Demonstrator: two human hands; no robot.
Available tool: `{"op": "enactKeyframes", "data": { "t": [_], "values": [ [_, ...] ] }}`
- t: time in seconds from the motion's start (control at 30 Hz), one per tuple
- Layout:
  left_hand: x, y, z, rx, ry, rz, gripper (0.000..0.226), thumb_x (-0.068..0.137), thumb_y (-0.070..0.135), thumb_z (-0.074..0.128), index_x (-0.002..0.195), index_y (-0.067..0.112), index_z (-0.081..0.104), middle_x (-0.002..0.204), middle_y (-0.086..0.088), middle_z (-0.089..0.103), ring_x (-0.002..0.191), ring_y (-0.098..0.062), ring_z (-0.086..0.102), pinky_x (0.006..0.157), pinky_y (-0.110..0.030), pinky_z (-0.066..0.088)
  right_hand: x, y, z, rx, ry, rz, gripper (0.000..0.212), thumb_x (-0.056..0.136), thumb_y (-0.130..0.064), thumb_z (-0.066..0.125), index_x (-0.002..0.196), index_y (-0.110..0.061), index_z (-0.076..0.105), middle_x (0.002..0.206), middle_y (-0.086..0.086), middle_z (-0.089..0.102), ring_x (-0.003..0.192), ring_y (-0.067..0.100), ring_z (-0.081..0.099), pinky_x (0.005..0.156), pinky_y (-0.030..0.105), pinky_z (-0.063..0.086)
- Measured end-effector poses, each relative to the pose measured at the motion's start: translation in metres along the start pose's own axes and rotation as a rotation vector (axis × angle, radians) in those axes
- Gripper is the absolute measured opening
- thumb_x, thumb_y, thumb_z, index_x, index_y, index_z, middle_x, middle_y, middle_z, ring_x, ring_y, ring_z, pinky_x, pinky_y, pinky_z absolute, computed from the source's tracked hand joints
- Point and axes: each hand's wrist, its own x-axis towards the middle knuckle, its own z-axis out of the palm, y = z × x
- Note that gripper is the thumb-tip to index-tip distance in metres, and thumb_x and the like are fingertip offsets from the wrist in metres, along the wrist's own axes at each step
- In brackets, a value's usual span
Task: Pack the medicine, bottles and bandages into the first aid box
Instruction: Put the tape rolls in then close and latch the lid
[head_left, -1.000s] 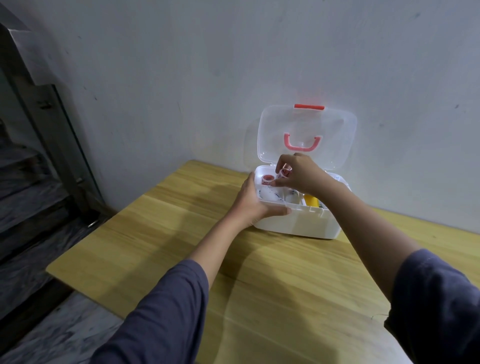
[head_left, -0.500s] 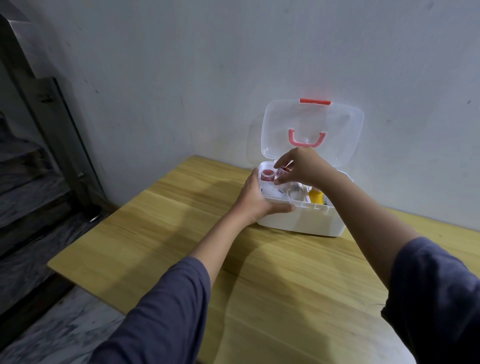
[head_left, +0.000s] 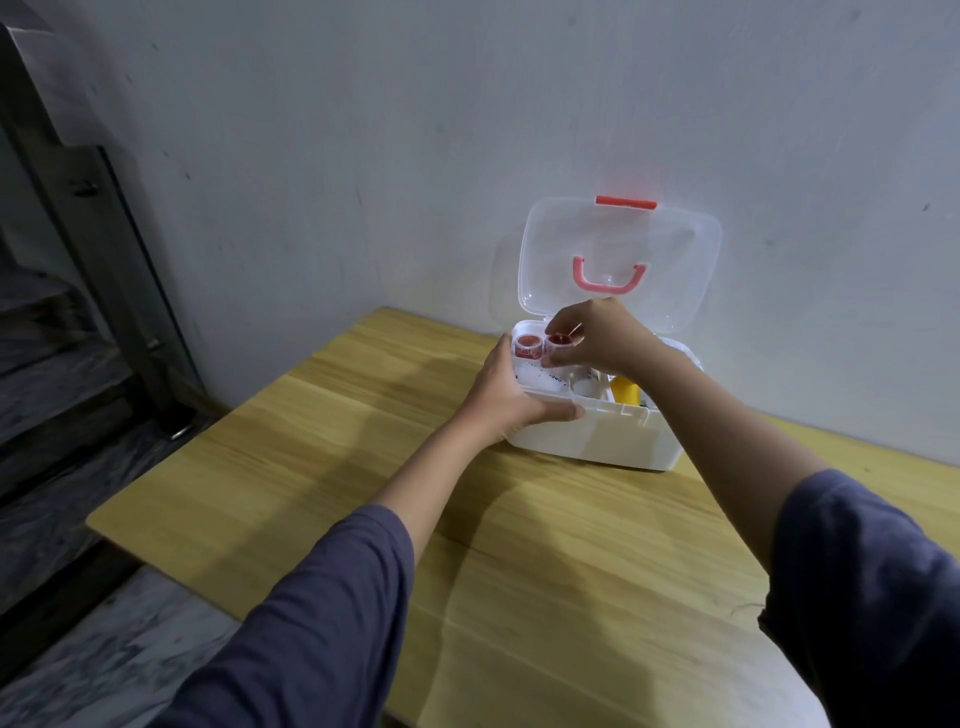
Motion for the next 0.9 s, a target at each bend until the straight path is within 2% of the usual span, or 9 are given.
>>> {"op": "enactKeyframes", "data": {
  "t": [0.13, 0.3, 0.4, 0.5, 0.6, 0.67, 0.8, 0.9],
  "values": [
    [0.002, -0.004, -0.002, -0.016, 0.016, -0.004, 0.115, 0.034, 0.047, 0.092, 0.138, 0.026, 0.047, 0.134, 0.004, 0.062, 0.122, -0.016, 0.062, 0.104, -0.043, 0.054, 0.003, 0.002, -0.004, -0.007, -0.075, 0.016, 0.035, 0.083, -0.025, 0.066, 0.116, -0.014, 0.064, 0.117, 0.005, 0.067, 0.101, 0.018, 0.061, 0.084, 0.022, 0.04],
    [-0.002, -0.006, -0.004, -0.015, 0.026, -0.016, 0.118, 0.033, 0.05, 0.09, 0.139, 0.026, 0.046, 0.137, 0.005, 0.058, 0.125, -0.016, 0.059, 0.105, -0.039, 0.052, 0.007, -0.002, 0.006, 0.026, -0.016, 0.033, 0.031, 0.077, -0.023, 0.072, 0.106, -0.012, 0.07, 0.105, 0.007, 0.072, 0.095, 0.019, 0.064, 0.088, 0.03, 0.051],
    [-0.004, -0.005, -0.003, -0.025, 0.01, -0.016, 0.116, 0.034, 0.049, 0.09, 0.139, 0.026, 0.046, 0.137, 0.004, 0.058, 0.124, -0.017, 0.059, 0.103, -0.037, 0.053, 0.007, -0.003, 0.01, 0.035, 0.016, 0.052, 0.029, 0.072, -0.02, 0.076, 0.099, -0.01, 0.072, 0.099, 0.008, 0.074, 0.088, 0.018, 0.065, 0.081, 0.027, 0.052],
    [-0.005, -0.005, -0.002, -0.033, -0.005, -0.016, 0.112, 0.04, 0.04, 0.095, 0.139, 0.025, 0.046, 0.136, 0.002, 0.059, 0.125, -0.018, 0.059, 0.101, -0.035, 0.053, 0.007, -0.002, 0.01, 0.039, 0.024, 0.066, 0.031, 0.069, -0.02, 0.079, 0.098, -0.008, 0.072, 0.098, 0.009, 0.074, 0.089, 0.02, 0.066, 0.083, 0.03, 0.054],
    [-0.005, -0.006, -0.002, -0.046, 0.012, -0.018, 0.113, 0.034, 0.046, 0.09, 0.136, 0.026, 0.048, 0.134, 0.003, 0.06, 0.123, -0.017, 0.06, 0.1, -0.036, 0.054, 0.008, -0.005, 0.013, 0.038, 0.035, 0.072, 0.031, 0.069, -0.023, 0.079, 0.095, -0.007, 0.073, 0.095, 0.011, 0.074, 0.087, 0.022, 0.066, 0.08, 0.032, 0.054],
    [-0.006, -0.004, -0.003, -0.046, 0.014, -0.021, 0.114, 0.032, 0.048, 0.088, 0.136, 0.026, 0.048, 0.134, 0.003, 0.06, 0.122, -0.016, 0.06, 0.098, -0.032, 0.053, 0.009, -0.007, 0.012, 0.012, 0.012, 0.069, 0.031, 0.072, -0.025, 0.076, 0.097, -0.008, 0.073, 0.097, 0.01, 0.074, 0.088, 0.021, 0.065, 0.08, 0.031, 0.052],
    [-0.007, -0.002, -0.004, -0.024, 0.017, -0.019, 0.118, 0.032, 0.049, 0.088, 0.14, 0.022, 0.046, 0.137, 0.001, 0.059, 0.124, -0.018, 0.06, 0.103, -0.037, 0.052, 0.009, -0.007, 0.001, 0.031, -0.098, 0.114, 0.034, 0.08, -0.024, 0.069, 0.111, -0.009, 0.068, 0.112, 0.009, 0.069, 0.104, 0.024, 0.06, 0.088, 0.029, 0.046],
    [-0.007, -0.003, -0.004, -0.008, 0.008, -0.022, 0.105, 0.048, 0.031, 0.098, 0.139, 0.021, 0.047, 0.137, 0.0, 0.058, 0.125, -0.019, 0.058, 0.1, -0.032, 0.05, 0.008, -0.003, 0.002, 0.07, -0.068, 0.138, 0.037, 0.077, -0.024, 0.073, 0.11, -0.008, 0.068, 0.111, 0.01, 0.069, 0.1, 0.023, 0.06, 0.079, 0.025, 0.042]
  ]
}}
